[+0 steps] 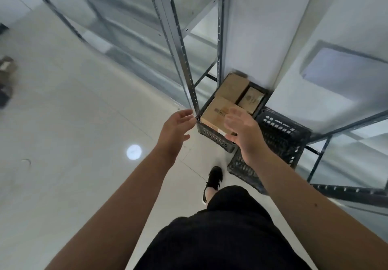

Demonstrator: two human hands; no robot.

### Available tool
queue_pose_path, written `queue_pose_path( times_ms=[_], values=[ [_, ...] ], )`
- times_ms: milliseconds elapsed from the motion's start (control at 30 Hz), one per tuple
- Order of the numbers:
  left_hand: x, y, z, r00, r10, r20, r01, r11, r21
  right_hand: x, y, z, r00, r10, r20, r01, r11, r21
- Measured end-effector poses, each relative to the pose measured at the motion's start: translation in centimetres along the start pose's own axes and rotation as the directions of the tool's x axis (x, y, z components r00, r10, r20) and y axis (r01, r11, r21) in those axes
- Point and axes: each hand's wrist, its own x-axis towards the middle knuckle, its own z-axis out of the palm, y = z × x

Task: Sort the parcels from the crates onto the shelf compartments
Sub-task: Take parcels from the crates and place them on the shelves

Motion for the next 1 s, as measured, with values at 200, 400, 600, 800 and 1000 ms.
queue_pose_path(
  times_ms=[200, 400, 600, 800, 1000],
  values=[
    [7.5, 3.3, -0.8, 0.994, -0.108, 0.007, 0.108, 0.994, -0.026, 6.4, -1.7, -0.9, 0.996, 0.079, -0.039, -0.080, 0.996, -0.030],
    [14.2, 4.9, 1.2, 0.981, -0.180, 0.069, 0.182, 0.983, -0.031, 9.5, -1.4, -2.3, 0.974, 0.148, -0.171, -0.146, 0.989, 0.028],
    [20.6, 5.0, 3.2, 0.952, -0.216, 0.215, 0.178, 0.967, 0.184, 11.8, -0.7, -2.0, 0.927, 0.239, -0.289, -0.214, 0.970, 0.114],
    [27.5, 5.6, 2.8, 0.880, -0.333, 0.339, 0.244, 0.929, 0.280, 14.9, -0.5, -0.5, 0.847, 0.312, -0.432, -0.242, 0.947, 0.210],
    [33.9, 3.8, 2.9, 0.829, -0.385, 0.406, 0.163, 0.860, 0.483, 19.4, 2.1, 1.2, 0.763, 0.410, -0.499, -0.267, 0.904, 0.333]
  ],
)
